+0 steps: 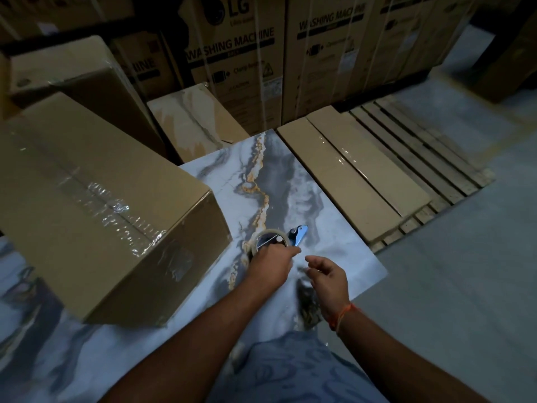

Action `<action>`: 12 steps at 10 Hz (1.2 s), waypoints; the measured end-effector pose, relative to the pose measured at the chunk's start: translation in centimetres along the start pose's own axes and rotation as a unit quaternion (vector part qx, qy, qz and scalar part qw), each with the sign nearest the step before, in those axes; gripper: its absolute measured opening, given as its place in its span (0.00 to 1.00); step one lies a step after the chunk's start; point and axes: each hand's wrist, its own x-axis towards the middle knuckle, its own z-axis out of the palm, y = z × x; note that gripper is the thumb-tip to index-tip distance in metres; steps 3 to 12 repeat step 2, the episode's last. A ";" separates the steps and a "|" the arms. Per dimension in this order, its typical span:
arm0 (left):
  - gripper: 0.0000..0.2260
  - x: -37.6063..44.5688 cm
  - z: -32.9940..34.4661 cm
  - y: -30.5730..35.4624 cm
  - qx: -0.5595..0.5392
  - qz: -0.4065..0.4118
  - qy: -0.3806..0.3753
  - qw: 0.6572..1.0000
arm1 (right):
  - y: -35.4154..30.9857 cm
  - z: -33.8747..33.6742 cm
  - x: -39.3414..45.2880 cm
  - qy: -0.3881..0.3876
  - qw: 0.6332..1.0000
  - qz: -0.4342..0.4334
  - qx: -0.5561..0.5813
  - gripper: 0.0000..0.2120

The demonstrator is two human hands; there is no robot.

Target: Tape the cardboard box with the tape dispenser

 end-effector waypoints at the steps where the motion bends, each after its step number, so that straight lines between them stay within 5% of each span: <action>1: 0.16 -1.8 -0.6 0.1 -0.005 0.005 0.050 0.999 | 0.1 0.3 -0.9 0.002 0.999 -0.026 -0.022 0.11; 2: 0.12 -2.9 -1.4 0.2 -0.008 -0.018 0.139 0.990 | -0.5 0.2 -1.5 0.005 0.989 -0.085 -0.118 0.12; 12: 0.12 -2.9 -1.4 0.2 -0.008 -0.018 0.139 0.990 | -0.5 0.2 -1.5 0.005 0.989 -0.085 -0.118 0.12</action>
